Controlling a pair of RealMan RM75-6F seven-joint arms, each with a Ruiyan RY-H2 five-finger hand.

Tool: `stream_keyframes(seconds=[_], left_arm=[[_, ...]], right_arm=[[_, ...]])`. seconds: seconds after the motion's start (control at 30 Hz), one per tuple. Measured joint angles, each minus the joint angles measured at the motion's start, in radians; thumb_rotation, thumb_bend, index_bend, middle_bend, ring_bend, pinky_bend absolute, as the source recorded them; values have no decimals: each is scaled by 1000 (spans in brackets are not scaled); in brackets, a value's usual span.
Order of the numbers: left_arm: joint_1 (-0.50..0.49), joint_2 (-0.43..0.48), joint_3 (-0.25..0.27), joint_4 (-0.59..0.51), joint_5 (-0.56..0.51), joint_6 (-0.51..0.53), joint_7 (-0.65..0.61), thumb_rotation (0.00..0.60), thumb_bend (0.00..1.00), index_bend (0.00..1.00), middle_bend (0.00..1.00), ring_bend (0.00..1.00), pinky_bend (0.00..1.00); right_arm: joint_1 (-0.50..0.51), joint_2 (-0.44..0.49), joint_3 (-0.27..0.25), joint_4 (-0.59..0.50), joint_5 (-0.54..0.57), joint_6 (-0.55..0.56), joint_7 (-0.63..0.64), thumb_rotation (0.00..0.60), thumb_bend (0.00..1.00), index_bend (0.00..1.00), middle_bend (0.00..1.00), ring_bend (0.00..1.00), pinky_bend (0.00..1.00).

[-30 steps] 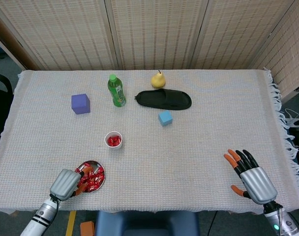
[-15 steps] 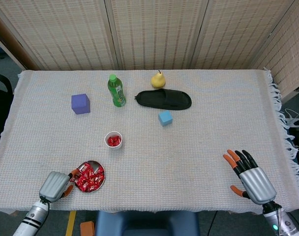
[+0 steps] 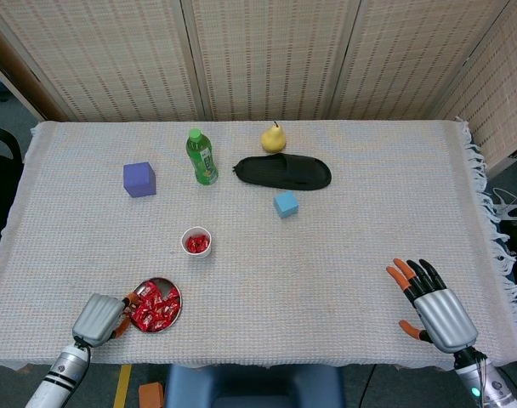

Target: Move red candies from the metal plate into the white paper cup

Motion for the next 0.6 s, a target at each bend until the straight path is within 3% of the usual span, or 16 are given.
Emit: stream_keyframes(seconds=[0.6], left_arm=[[8, -20, -15, 23, 19, -17, -19, 600, 400, 436, 1000, 1000, 1000]], right_arm=[[-1, 2, 1, -2, 1, 0, -2, 600, 96, 0, 0, 0, 0]])
